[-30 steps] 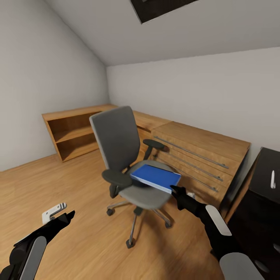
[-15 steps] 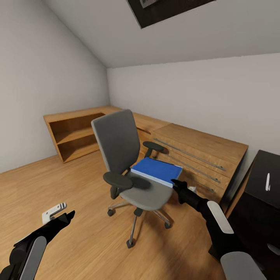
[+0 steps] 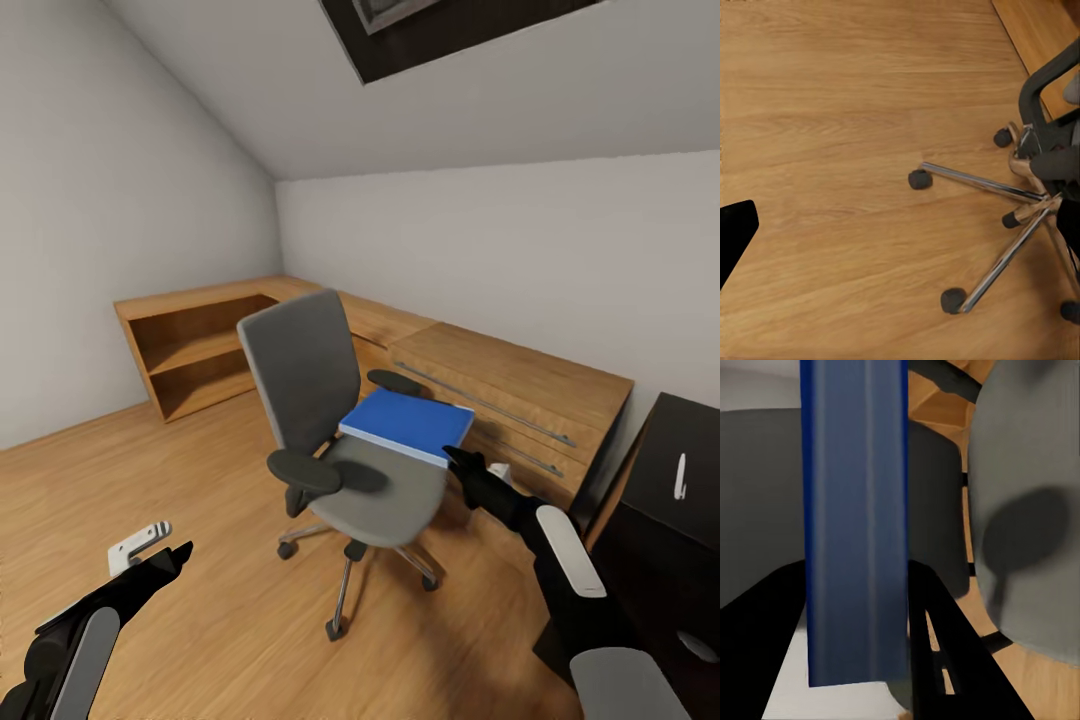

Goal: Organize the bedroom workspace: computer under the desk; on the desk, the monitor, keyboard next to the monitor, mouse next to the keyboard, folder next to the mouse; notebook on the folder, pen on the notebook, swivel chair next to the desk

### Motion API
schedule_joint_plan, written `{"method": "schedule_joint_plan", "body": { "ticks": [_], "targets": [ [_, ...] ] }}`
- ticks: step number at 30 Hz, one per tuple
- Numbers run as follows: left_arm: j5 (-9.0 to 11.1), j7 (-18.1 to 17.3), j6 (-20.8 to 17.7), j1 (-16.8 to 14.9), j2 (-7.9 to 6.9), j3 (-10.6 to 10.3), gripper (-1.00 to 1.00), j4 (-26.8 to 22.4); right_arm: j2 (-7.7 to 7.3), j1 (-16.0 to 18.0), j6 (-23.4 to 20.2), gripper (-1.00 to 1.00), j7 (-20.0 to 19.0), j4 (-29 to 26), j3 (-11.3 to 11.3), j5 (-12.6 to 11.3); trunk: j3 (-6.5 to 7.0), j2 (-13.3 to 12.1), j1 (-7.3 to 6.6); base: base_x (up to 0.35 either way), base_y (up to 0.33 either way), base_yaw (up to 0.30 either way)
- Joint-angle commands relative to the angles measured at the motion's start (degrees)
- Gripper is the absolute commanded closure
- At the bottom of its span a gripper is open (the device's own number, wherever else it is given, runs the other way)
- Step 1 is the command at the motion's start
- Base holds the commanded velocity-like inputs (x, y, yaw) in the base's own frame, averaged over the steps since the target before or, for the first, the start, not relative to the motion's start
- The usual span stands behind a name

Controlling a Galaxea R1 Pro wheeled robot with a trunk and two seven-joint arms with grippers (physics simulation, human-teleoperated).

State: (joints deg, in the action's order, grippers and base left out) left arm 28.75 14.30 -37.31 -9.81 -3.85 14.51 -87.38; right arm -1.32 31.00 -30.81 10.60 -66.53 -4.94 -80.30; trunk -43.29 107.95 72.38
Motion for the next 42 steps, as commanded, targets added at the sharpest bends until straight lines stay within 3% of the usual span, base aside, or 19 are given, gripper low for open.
{"method": "schedule_joint_plan", "body": {
  "ticks": [1, 3, 8, 13, 16, 22, 30, 42],
  "targets": [
    [0.6, 0.5, -0.2, 0.0, -0.01, 0.0, -1.0, -0.1, 0.01, -0.2, -0.2, 1.0, 0.6, -0.7, -0.1, -0.4, 0.13, -0.4, -0.24, -0.137, 0.0, 0.0],
    [0.6, 0.5, -0.2, 0.0, -0.01, 0.0, -1.0, -0.1, 0.02, -1.4, -0.2, 1.0, 0.8, -3.5, -0.1, 0.5, 0.49, -1.2, -0.68, -0.215, 0.0, 0.0],
    [0.6, 0.5, -0.2, 0.0, 0.0, -0.1, -1.0, 0.0, 0.3, -4.1, -0.1, 1.0, 0.9, -9.9, -0.1, 5.5, 1.38, -3.2, -1.78, -0.308, 0.0, 0.0],
    [0.6, 0.5, -0.2, 0.0, -0.01, -0.1, -1.0, 0.6, 0.43, -4.4, -0.1, 1.0, 0.9, -11.4, -0.1, 6.4, 2.28, -5.2, -2.88, -0.244, 0.0, 0.0],
    [0.6, 0.5, -0.2, 0.0, -0.01, -0.1, -1.0, 0.9, 0.43, -5.0, -0.1, 1.0, 1.1, -12.8, -0.1, 6.5, 2.82, -6.4, -3.54, -0.058, 0.0, 0.0],
    [0.5, 0.5, -0.2, 0.0, -0.01, -0.1, -1.0, 1.0, 0.43, -7.1, -0.1, 1.0, 5.2, -18.5, -0.2, 6.4, 3.9, -8.8, -4.86, -0.007, 0.0, 0.0],
    [0.5, 0.5, -0.2, 0.0, -0.01, -0.1, -1.0, 1.0, 0.22, -7.7, -0.3, 1.0, 5.3, -19.0, -0.4, 2.7, 5.33, -12.0, -6.61, 0.0, 0.0, 0.0],
    [0.6, 0.5, -0.3, 0.0, -0.01, -0.1, -1.0, 2.2, -0.06, -7.7, -0.3, 1.0, 5.3, -19.0, -0.5, 2.2, 7.49, -16.8, -9.25, 0.0, 0.0, 0.0]
  ]
}}
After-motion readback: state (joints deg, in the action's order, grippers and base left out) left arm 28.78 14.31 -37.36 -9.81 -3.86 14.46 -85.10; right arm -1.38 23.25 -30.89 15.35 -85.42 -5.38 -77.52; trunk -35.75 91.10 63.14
